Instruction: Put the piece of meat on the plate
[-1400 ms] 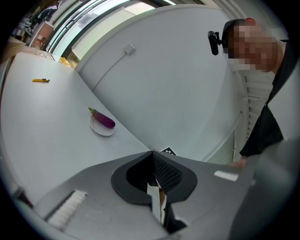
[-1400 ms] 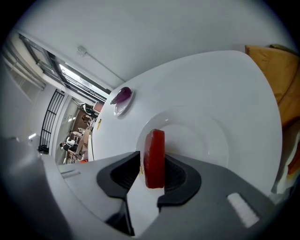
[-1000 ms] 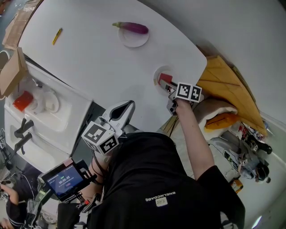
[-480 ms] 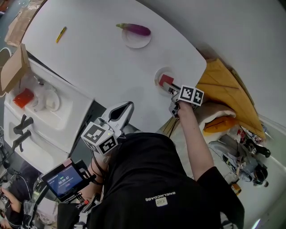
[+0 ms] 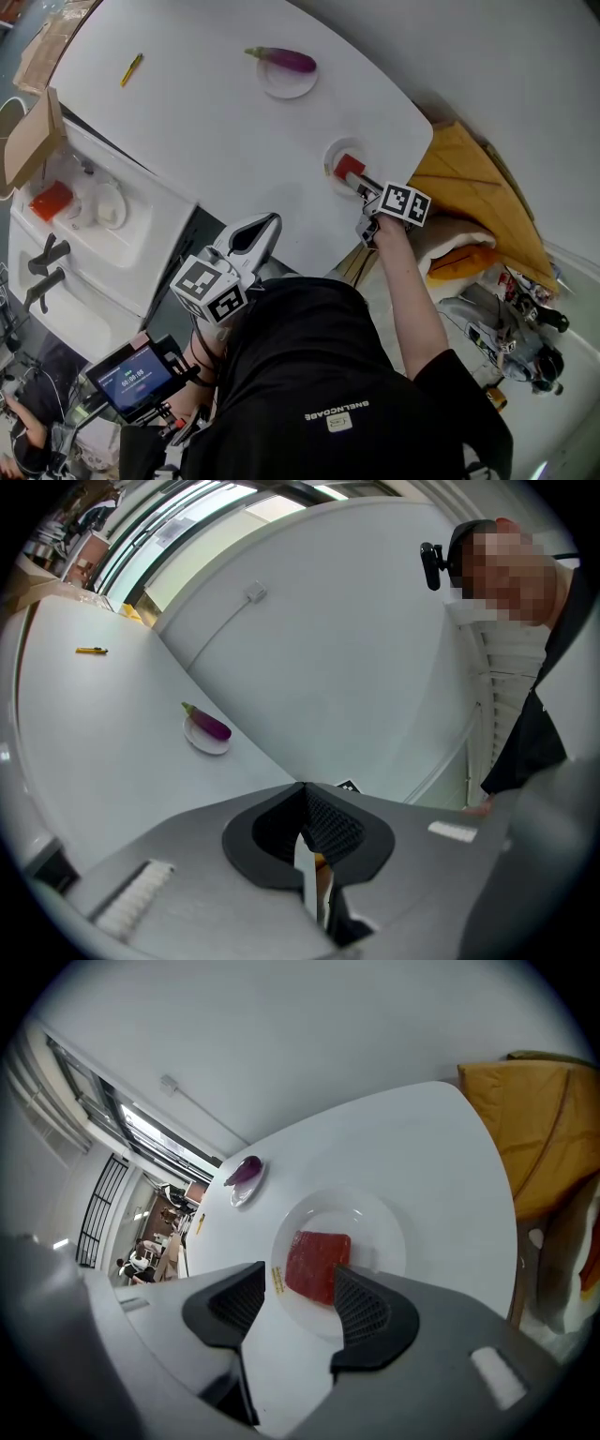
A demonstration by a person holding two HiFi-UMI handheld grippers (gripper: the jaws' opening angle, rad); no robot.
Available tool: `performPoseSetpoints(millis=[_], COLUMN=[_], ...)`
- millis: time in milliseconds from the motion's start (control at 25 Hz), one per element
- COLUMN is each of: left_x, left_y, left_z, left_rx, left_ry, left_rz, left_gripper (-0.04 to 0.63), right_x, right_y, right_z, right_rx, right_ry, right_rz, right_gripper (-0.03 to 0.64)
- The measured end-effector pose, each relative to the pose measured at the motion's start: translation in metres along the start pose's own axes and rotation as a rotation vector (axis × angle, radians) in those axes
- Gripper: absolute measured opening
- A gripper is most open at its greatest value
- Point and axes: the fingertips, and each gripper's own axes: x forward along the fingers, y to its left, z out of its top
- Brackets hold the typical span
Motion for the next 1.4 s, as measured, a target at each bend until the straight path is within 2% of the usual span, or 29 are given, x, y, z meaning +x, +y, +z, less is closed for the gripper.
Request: performPoseSetpoints(millis=[280,720,1000,1120,1400], left_x=[0.001,0.007,0.013,0.03,0.056], left_y=[-0.004,-0.016,-0.029,-0.055,-0.154], left_z=[-0.005,-0.01,-0.01,-0.011,-0.028], left_rx=[0.01,0.044,0.109,0.143,0.233], left_ry=[0.013,0.044,0.068,0.093,0.117], left_rz=[-0.016,-0.068,-0.122,-0.14,-0.184], left_gripper=[0.02,0.02,0.02,0.02,0.02], right_x=[-0.011,-0.048,-0.072,-0.102,-0.211], right_y=[0.007,0.051,0.078,0.075,0.057], right_z=[0.007,-0.001,-0.011,-0.004,-0.009], right_rx=[0.01,-0.039,-0.105,-0.119,-0.119], right_ry=[-0.052,-0.139,-0.219,-0.264,-0.382], right_rz=[0.025,0.137,0.184,0.202,0.249], right_gripper=[0.235,0.21,0.171,0.161,0.137])
